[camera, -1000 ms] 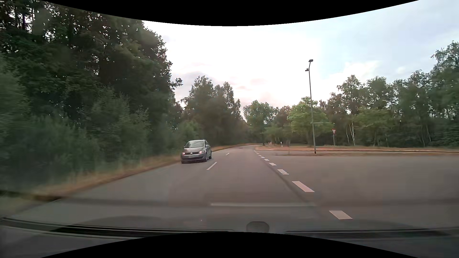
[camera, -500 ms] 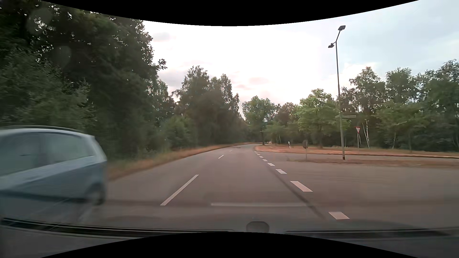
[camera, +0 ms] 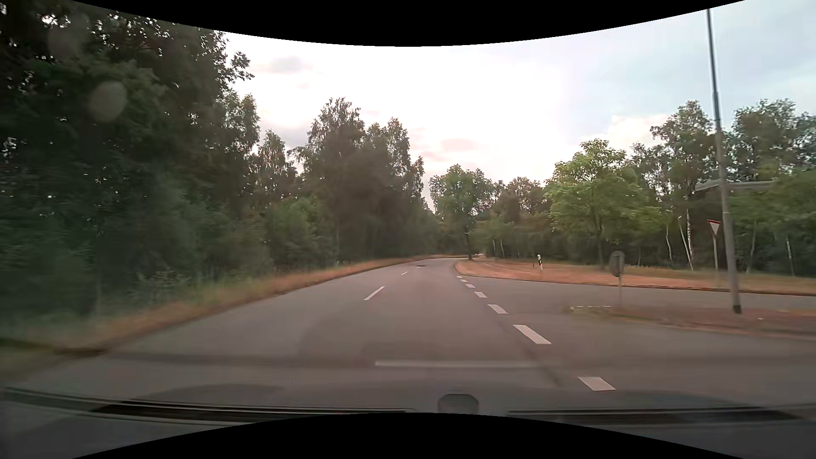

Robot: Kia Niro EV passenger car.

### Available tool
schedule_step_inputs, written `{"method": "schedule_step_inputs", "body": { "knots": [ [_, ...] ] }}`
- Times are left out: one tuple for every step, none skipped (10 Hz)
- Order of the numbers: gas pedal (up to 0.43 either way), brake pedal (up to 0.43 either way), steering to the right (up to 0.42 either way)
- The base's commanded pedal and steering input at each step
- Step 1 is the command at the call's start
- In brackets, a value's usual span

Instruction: Follow the waypoints while adhering to traffic rules and regulations

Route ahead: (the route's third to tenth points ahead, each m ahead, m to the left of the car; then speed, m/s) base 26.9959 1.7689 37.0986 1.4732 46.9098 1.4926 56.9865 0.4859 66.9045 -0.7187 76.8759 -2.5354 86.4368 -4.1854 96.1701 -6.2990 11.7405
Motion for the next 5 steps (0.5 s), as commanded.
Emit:
{"method": "schedule_step_inputs", "body": {
  "knots": [
    [0.098,0.0,0.0],
    [0.11,0.0,0.0],
    [0.11,0.0,0.0],
    [0.11,0.0,0.0],
    [0.11,0.0,0.0]
  ]
}}
